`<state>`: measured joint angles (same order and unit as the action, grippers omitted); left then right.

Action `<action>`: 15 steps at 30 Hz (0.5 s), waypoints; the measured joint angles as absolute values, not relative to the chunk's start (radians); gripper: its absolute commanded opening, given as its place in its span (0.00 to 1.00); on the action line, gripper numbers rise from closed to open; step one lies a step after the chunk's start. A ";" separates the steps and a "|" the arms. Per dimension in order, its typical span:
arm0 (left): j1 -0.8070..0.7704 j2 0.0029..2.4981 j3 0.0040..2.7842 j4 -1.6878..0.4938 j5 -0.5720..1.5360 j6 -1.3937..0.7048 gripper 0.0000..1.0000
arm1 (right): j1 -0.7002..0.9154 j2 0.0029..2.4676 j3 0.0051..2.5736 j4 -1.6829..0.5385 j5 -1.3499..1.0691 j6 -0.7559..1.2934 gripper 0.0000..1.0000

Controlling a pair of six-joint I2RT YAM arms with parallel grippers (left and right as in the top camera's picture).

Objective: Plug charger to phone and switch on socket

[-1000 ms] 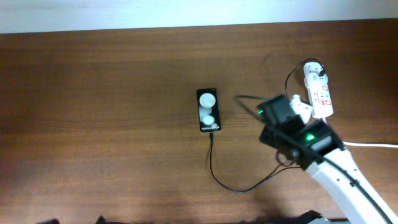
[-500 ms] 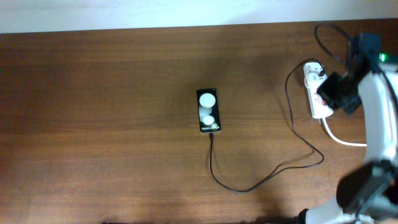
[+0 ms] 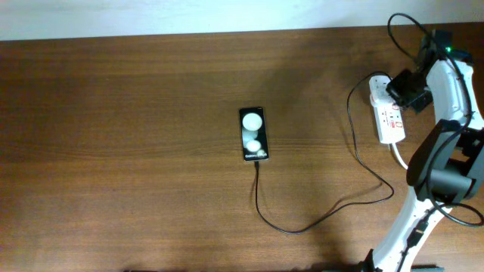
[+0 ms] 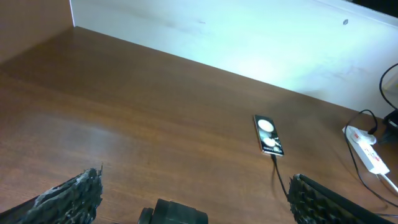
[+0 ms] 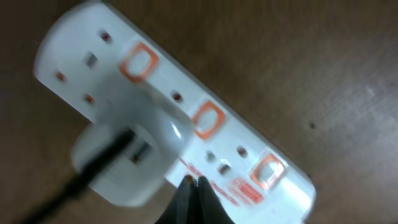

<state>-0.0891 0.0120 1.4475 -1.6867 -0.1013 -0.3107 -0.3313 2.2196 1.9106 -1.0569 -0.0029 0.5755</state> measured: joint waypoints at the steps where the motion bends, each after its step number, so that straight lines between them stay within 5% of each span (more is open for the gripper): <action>1: -0.089 0.012 1.448 -1.687 -0.102 -0.311 0.99 | -0.331 2.226 1.913 -1.036 -0.003 0.575 0.04; 15: -0.089 0.012 1.448 -1.687 -0.101 -0.311 0.99 | -0.340 2.255 1.920 -0.978 0.005 0.576 0.04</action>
